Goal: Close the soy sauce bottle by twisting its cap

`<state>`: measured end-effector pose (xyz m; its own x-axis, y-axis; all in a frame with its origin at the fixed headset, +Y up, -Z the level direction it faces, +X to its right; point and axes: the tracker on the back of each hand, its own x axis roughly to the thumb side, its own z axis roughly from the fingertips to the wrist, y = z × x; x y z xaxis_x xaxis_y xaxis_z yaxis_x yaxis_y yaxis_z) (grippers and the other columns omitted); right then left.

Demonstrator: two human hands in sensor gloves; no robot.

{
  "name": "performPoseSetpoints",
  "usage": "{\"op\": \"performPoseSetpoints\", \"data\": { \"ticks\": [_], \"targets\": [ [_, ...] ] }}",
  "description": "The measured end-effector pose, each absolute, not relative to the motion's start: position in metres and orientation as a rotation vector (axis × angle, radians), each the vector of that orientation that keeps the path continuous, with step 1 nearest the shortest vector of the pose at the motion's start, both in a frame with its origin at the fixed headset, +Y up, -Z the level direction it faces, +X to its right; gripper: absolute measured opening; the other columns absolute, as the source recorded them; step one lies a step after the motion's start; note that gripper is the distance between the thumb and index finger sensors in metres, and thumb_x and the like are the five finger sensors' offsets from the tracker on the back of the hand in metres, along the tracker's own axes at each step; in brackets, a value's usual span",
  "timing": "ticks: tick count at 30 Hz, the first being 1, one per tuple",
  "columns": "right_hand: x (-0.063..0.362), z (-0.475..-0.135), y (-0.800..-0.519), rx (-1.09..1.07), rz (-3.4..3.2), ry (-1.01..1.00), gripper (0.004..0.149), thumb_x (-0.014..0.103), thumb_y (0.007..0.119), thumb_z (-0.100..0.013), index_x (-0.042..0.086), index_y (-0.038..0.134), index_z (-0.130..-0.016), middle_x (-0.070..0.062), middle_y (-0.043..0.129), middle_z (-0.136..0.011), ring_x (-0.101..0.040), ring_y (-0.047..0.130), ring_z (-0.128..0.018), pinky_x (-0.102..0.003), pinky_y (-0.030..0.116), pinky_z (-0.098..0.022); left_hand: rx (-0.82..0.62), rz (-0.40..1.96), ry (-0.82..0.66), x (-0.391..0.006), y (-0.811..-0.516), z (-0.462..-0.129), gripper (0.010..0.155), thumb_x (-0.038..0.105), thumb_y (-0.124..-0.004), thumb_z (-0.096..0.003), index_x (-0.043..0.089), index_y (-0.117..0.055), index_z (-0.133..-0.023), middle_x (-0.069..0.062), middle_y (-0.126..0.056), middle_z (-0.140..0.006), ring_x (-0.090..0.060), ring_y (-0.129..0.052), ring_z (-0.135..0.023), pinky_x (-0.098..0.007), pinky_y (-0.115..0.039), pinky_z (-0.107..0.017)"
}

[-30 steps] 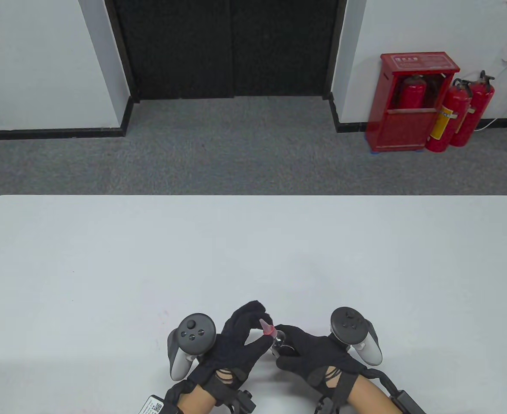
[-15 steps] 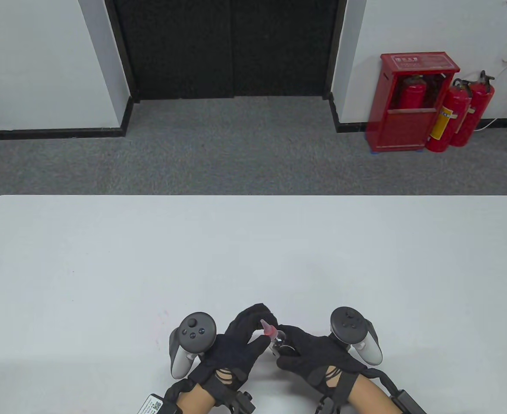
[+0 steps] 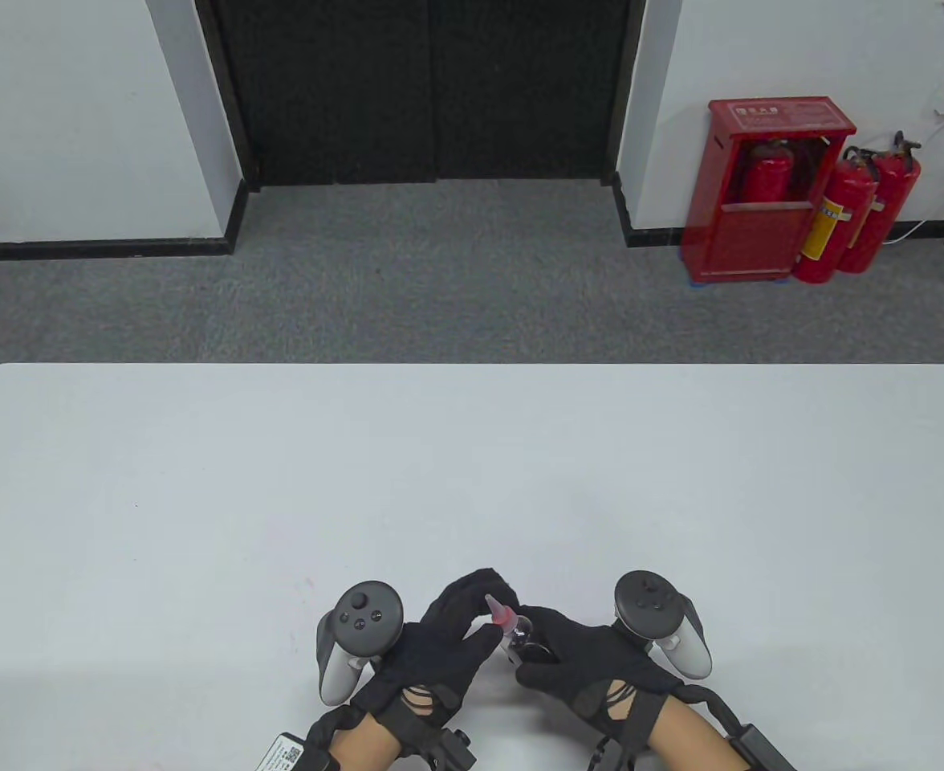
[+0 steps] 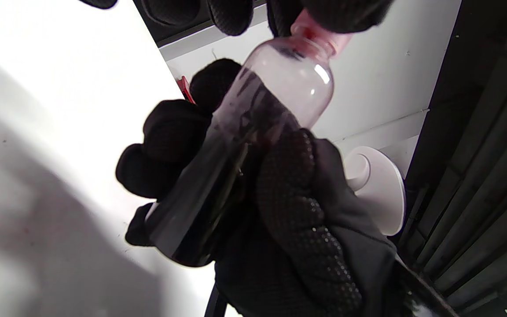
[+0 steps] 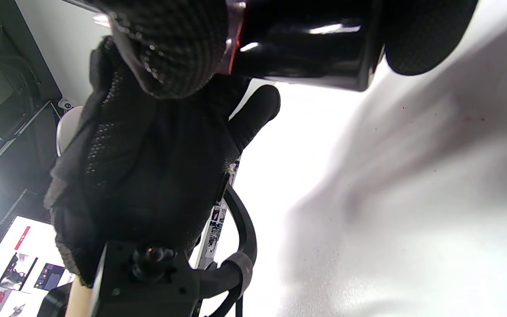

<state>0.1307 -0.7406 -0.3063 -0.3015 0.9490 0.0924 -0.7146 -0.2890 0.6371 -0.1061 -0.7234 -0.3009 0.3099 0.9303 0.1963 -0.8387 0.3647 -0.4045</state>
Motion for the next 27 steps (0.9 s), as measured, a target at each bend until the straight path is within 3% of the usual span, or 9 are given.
{"op": "performPoseSetpoints", "data": {
  "ticks": [11,18,27],
  "targets": [
    [0.1316,-0.3067,-0.7399,0.556,1.825,0.583,0.077,0.042,0.083,-0.041,0.016,0.051,-0.106,-0.019,0.072,-0.100,-0.051,0.075,-0.084,-0.063,0.072,-0.053,-0.253,1.186,-0.443,-0.1052,-0.7237,-0.3008,0.063,0.048,-0.066,-0.0488,0.033,-0.052,-0.109,0.003,-0.041,-0.123,-0.038,-0.045,-0.114,-0.068,-0.044,-0.073],
    [0.1344,-0.3070,-0.7361,0.553,1.867,0.550,0.077,0.042,0.083,-0.041,0.015,0.051,-0.106,-0.019,0.072,-0.100,-0.051,0.075,-0.084,-0.063,0.071,-0.053,-0.263,1.182,-0.425,-0.1069,-0.7264,-0.3014,0.091,0.068,-0.073,-0.0432,0.028,-0.028,-0.111,0.001,-0.027,-0.123,-0.037,-0.040,-0.114,-0.068,-0.042,-0.073],
    [0.1292,-0.3042,-0.7359,0.598,1.911,0.564,0.077,0.042,0.083,-0.041,0.016,0.051,-0.106,-0.019,0.073,-0.100,-0.051,0.075,-0.084,-0.063,0.072,-0.053,-0.195,1.098,-0.369,-0.1099,-0.7265,-0.3012,0.079,0.074,-0.074,-0.0395,0.034,-0.045,-0.101,0.003,-0.038,-0.121,-0.035,-0.047,-0.113,-0.066,-0.047,-0.073]
  ]
}}
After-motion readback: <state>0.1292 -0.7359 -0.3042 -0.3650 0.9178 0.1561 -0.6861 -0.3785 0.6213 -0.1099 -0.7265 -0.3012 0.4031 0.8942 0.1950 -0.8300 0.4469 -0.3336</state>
